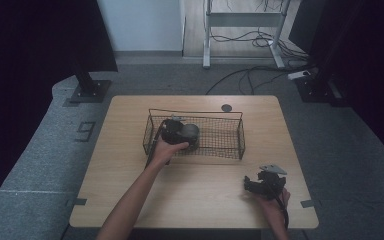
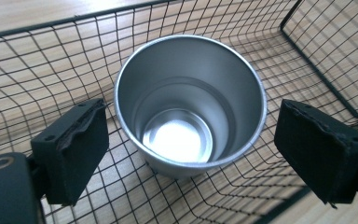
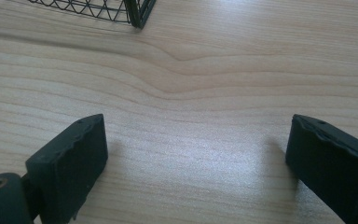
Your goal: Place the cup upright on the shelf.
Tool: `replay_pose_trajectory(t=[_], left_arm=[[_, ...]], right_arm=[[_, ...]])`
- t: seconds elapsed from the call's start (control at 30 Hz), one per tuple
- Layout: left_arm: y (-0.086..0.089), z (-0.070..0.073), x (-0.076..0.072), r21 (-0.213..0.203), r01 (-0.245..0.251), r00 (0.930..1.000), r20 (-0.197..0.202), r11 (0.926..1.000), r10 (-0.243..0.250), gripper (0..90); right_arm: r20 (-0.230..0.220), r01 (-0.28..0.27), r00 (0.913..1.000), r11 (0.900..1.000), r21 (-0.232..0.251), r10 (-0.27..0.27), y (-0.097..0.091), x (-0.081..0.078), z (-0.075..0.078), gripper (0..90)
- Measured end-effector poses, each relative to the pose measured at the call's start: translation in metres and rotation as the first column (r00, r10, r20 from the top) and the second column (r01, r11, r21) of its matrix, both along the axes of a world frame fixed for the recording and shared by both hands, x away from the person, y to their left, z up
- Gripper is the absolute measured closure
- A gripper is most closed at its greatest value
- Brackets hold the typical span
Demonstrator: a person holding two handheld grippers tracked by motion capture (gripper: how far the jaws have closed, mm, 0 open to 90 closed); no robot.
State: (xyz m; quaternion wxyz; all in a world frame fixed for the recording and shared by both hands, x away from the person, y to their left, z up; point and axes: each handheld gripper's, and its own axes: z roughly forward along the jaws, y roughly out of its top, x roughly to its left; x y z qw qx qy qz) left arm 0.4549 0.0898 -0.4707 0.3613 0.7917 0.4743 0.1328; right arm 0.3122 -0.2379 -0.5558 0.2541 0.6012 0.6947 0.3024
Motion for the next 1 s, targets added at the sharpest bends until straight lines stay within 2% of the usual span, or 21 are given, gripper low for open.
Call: replay_pose_trajectory(t=[0.2, 0.47, 0.7, 1.0], left_arm=[[0.013, 0.007, -0.014, -0.034, 0.016, 0.9996, 0.023, 0.9993, -0.015, 10.6], [0.038, 0.015, -0.040, -0.088, 0.042, 0.9975, 0.060, 0.9952, -0.037, 10.7], [0.056, 0.012, -0.063, -0.111, 0.061, 0.9952, 0.083, 0.9919, -0.052, 10.8], [0.074, -0.004, -0.094, -0.095, 0.084, 0.9928, 0.093, 0.9920, -0.075, 11.0]], right_arm=[[0.000, 0.000, 1.0000, 1.0000, 0.000, 0.000, 0.000, 0.000, 0.000, 5.3], [0.000, 0.001, 1.0000, 1.0000, 0.001, -0.001, 0.000, 0.000, 0.000, 5.3], [-0.001, 0.002, 1.0000, 1.0000, 0.001, -0.002, 0.000, 0.000, 0.000, 5.3], [-0.001, 0.001, 1.0000, 1.0000, 0.001, -0.001, 0.000, 0.000, 0.000, 5.2]])
